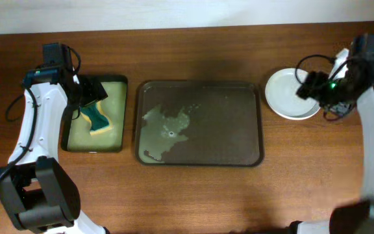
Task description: Clean dirty plates on tray and stack at the side
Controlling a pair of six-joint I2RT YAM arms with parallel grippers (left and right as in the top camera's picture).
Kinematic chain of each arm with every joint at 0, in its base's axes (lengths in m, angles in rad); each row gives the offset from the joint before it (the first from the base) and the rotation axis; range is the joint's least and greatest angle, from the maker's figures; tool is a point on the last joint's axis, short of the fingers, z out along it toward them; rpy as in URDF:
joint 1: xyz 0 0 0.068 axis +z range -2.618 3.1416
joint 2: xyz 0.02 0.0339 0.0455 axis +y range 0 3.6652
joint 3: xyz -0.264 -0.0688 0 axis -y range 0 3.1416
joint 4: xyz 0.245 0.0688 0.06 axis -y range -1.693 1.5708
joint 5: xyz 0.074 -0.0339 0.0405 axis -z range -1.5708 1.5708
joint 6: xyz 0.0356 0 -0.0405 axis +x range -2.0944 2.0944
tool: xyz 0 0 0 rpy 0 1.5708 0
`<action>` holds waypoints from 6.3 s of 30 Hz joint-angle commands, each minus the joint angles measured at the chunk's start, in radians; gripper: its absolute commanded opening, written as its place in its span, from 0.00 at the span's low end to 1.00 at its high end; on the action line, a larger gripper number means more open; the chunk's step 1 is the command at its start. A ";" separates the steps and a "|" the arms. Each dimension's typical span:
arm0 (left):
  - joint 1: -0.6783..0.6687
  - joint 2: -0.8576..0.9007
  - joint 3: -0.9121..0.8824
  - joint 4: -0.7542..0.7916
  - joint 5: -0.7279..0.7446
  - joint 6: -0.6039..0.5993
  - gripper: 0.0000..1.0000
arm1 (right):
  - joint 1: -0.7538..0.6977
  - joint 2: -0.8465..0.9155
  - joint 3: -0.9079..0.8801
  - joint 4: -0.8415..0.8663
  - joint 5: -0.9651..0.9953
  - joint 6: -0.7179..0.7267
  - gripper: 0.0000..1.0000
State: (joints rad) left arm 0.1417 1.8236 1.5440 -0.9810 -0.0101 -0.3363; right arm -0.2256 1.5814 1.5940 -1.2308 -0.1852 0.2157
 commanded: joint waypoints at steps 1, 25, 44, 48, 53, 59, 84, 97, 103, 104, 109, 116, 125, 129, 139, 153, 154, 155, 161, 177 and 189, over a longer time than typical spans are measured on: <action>0.005 -0.008 0.009 -0.001 0.007 0.001 0.99 | 0.093 -0.213 -0.098 -0.015 0.066 -0.032 0.98; 0.005 -0.008 0.009 -0.001 0.007 0.001 0.99 | 0.290 -0.532 -0.628 0.349 -0.032 -0.037 0.98; 0.005 -0.008 0.009 -0.001 0.007 0.001 1.00 | 0.303 -1.486 -1.588 1.274 0.053 -0.089 0.98; 0.005 -0.008 0.009 -0.001 0.007 0.001 0.99 | 0.303 -1.578 -1.588 1.155 0.143 -0.089 0.98; 0.005 -0.008 0.009 -0.001 0.007 0.001 0.99 | 0.303 -1.578 -1.588 1.151 0.172 -0.280 0.98; 0.005 -0.008 0.009 -0.001 0.007 0.001 0.99 | 0.303 -1.578 -1.588 1.152 0.168 -0.339 0.98; -0.037 -0.134 -0.043 -0.081 0.018 0.002 0.99 | 0.303 -1.578 -1.588 1.152 0.168 -0.339 0.98; -0.177 -1.186 -1.016 0.471 -0.013 0.444 1.00 | 0.303 -1.578 -1.588 1.152 0.168 -0.339 0.98; -0.173 -1.509 -1.226 0.719 -0.068 0.456 0.99 | 0.303 -1.578 -1.588 1.152 0.168 -0.339 0.98; -0.171 -1.545 -1.295 0.820 -0.068 0.459 1.00 | 0.303 -1.578 -1.588 1.152 0.168 -0.339 0.98; -0.171 -1.601 -1.507 1.130 -0.007 0.459 0.99 | 0.303 -1.578 -1.588 1.152 0.168 -0.339 0.98; -0.146 -1.725 -1.536 0.932 0.000 0.467 0.99 | 0.303 -1.578 -1.588 1.152 0.168 -0.339 0.98; -0.145 -1.819 -1.536 0.897 0.003 0.488 0.99 | 0.303 -1.578 -1.588 1.152 0.168 -0.339 0.98; -0.145 -1.819 -1.536 0.897 0.003 0.488 0.99 | 0.303 -1.578 -1.588 1.152 0.168 -0.339 0.99; -0.145 -1.819 -1.536 0.905 -0.096 0.309 0.99 | 0.303 -1.578 -1.588 1.152 0.168 -0.339 0.98; -0.145 -1.818 -1.535 0.905 -0.084 0.309 0.99 | 0.303 -1.578 -1.588 1.152 0.168 -0.339 0.98; -0.145 -1.818 -1.535 0.905 -0.084 0.309 0.99 | 0.303 -1.578 -1.588 1.152 0.168 -0.339 0.98; -0.145 -1.818 -1.535 0.905 -0.084 0.309 0.99 | 0.303 -1.578 -1.588 1.152 0.168 -0.339 0.98; -0.145 -1.818 -1.535 0.905 -0.084 0.309 0.99 | 0.303 -1.578 -1.588 1.152 0.168 -0.339 0.98; -0.145 -1.818 -1.535 0.905 -0.084 0.309 0.99 | 0.303 -1.578 -1.588 1.152 0.168 -0.339 0.98; -0.145 -1.818 -1.535 0.905 -0.084 0.309 0.99 | 0.303 -1.578 -1.588 1.152 0.168 -0.339 0.98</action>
State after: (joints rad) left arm -0.0086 0.0147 0.0113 -0.0738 -0.0826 -0.0170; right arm 0.0731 0.0101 0.0116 -0.0753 -0.0227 -0.1173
